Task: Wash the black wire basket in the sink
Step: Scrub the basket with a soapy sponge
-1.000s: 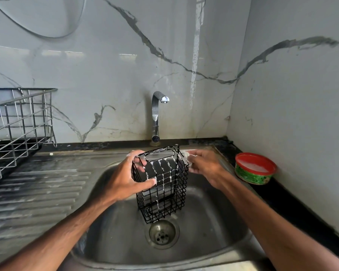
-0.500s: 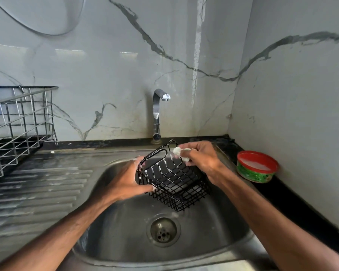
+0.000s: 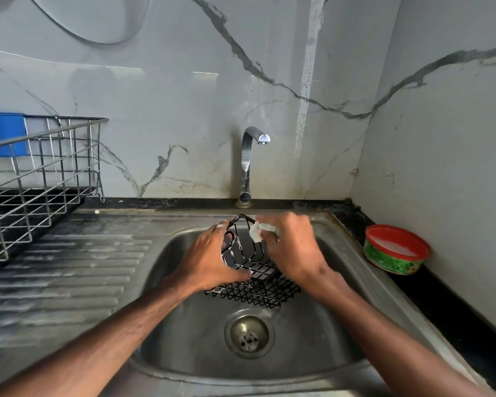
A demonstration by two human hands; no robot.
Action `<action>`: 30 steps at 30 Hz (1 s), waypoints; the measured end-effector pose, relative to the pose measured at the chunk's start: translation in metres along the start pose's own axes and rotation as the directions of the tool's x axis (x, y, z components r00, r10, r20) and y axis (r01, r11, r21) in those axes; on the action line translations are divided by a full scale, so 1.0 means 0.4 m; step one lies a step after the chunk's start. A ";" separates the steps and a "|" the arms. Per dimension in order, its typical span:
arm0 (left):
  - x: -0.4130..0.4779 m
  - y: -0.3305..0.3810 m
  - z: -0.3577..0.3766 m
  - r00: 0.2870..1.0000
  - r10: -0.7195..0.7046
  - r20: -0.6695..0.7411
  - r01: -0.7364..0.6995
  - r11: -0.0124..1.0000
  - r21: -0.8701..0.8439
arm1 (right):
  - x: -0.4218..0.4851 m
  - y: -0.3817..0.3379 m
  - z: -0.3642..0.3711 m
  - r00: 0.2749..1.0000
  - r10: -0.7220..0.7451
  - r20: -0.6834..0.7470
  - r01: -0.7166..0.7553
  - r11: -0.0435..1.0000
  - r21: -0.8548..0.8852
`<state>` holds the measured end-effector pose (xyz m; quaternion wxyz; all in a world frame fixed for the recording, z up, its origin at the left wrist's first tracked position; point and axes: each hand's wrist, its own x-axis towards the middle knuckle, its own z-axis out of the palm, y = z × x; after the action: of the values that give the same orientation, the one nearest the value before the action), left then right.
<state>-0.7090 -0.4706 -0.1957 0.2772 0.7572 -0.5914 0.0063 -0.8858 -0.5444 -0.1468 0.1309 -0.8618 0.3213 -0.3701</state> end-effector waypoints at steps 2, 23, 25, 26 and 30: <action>0.005 -0.001 0.005 1.000 0.012 -0.014 -0.013 1.000 -0.012 | -0.017 -0.017 0.032 0.981 -0.157 0.114 0.159 0.987 -0.014; 0.016 -0.028 0.035 0.997 0.053 -0.060 -0.060 0.991 -0.120 | 0.060 0.040 0.134 0.985 0.169 0.012 -0.170 0.980 0.102; 0.017 -0.033 0.039 0.998 0.052 -0.046 -0.058 0.989 -0.136 | 0.058 -0.011 0.139 0.998 -0.039 0.045 0.033 0.992 0.122; 0.019 -0.036 0.040 0.997 0.055 -0.048 -0.061 0.989 -0.137 | 0.055 -0.021 0.144 0.987 -0.148 0.056 0.142 0.986 0.092; 0.015 -0.037 0.034 0.998 0.037 -0.042 -0.041 0.992 -0.117 | 0.070 0.041 0.152 0.980 -0.189 0.063 0.186 0.981 0.048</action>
<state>-0.6981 -0.4795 -0.2114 0.3327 0.7277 -0.5998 -0.0081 -0.8348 -0.5758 -0.1808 0.1243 -0.8972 0.2262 -0.3583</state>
